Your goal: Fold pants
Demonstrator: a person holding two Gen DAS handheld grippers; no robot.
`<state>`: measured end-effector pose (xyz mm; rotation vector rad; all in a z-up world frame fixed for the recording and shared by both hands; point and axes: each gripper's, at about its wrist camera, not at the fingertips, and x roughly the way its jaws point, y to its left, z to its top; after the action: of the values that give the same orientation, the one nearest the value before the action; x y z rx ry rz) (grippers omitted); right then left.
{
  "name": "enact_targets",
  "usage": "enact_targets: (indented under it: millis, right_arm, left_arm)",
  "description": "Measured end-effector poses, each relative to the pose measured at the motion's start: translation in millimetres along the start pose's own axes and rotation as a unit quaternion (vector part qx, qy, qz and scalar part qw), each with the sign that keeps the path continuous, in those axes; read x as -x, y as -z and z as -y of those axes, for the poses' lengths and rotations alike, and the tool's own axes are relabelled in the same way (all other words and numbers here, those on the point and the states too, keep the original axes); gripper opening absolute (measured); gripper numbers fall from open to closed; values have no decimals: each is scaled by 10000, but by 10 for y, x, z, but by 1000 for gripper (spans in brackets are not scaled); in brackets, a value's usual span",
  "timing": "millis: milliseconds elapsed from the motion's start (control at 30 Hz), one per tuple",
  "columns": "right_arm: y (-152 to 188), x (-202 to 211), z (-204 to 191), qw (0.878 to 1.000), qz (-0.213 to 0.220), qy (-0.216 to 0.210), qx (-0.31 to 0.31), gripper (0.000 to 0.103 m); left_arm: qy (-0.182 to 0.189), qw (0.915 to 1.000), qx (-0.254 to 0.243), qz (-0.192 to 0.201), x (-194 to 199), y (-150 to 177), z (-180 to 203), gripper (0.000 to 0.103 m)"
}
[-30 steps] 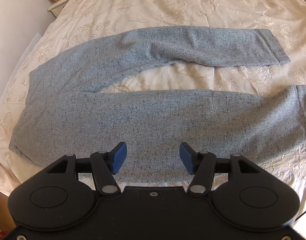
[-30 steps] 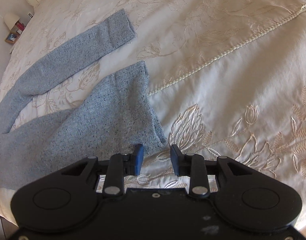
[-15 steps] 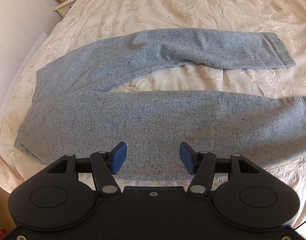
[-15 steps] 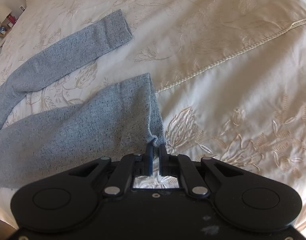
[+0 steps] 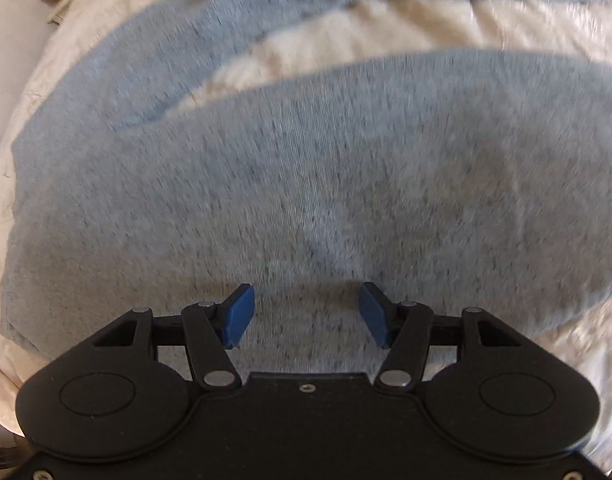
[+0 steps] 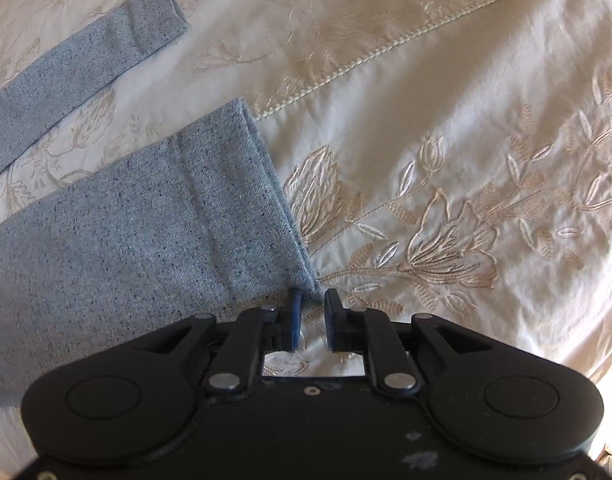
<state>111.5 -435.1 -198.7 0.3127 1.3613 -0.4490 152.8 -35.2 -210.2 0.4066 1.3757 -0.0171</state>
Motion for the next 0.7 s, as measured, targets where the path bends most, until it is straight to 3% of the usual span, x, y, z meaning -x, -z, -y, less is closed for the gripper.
enact_targets:
  millis: [100,267,467,700]
  right_arm:
    - [-73,274,-175,9987,430,276,89,19]
    - [-369,570,-624,9953,878,-354,-207,23]
    - [-1095,481,-1564,9882,984,-1136,-307,26]
    - [-2029,126,-2709,9883,1074,-1082,104,29]
  left_arm:
    - [363,9992,87,108,70,10,-176,62]
    - [421,9961,362,692,349,-263,-640,60]
    - [317,9875,767,1336,484,-988,-1305,60]
    - [245,9797,1272,1531,363,-1491,-1823,60]
